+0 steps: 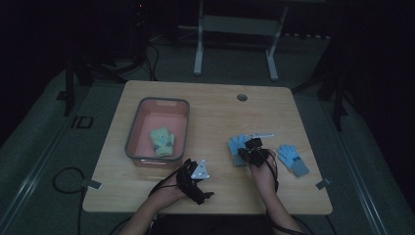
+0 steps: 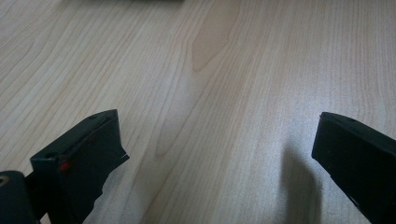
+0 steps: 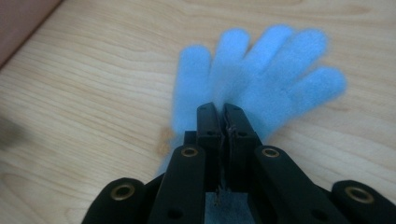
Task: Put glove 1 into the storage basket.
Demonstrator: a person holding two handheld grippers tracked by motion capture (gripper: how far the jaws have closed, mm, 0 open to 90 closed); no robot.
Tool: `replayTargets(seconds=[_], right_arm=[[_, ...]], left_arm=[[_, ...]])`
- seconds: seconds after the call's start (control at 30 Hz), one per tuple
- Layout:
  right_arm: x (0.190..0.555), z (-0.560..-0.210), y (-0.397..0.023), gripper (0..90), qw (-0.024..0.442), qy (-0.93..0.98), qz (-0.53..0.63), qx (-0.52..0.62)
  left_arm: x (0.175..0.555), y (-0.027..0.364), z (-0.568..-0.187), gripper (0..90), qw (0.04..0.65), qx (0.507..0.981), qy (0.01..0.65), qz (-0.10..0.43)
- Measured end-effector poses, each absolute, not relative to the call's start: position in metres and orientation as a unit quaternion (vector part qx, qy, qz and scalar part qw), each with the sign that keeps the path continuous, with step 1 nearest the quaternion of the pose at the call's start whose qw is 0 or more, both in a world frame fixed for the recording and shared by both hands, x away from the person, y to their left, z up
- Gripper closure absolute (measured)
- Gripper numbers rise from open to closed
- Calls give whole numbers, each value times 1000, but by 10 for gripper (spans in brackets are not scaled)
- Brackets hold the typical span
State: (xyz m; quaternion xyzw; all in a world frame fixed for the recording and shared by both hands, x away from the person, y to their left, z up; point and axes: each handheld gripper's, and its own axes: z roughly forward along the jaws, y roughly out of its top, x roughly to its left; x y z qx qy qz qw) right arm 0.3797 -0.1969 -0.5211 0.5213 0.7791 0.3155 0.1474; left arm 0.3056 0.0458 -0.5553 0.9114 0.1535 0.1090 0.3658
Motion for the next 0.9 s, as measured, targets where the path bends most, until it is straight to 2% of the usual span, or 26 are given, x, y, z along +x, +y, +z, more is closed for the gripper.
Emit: replayTargets(seconds=[0.23, 0.37, 0.43, 0.63, 0.7, 0.9], right_arm=[[384, -541, -198, 847, 137, 775, 305, 537], [383, -540, -198, 819, 135, 774, 307, 538], [384, -535, -199, 750, 125, 775, 314, 533], [380, -516, -211, 660, 137, 792, 331, 494], [378, -511, -219, 660, 149, 802, 324, 479], [377, -501, -254, 659, 146, 818, 340, 441]], left_arm=[[305, 45, -557, 18, 363, 913, 148, 112], [305, 45, -557, 18, 362, 914, 148, 110], [305, 46, -558, 18, 363, 913, 149, 109], [305, 46, -557, 18, 366, 912, 152, 111], [305, 46, -558, 18, 366, 911, 153, 110], [305, 46, -559, 18, 361, 914, 151, 108]])
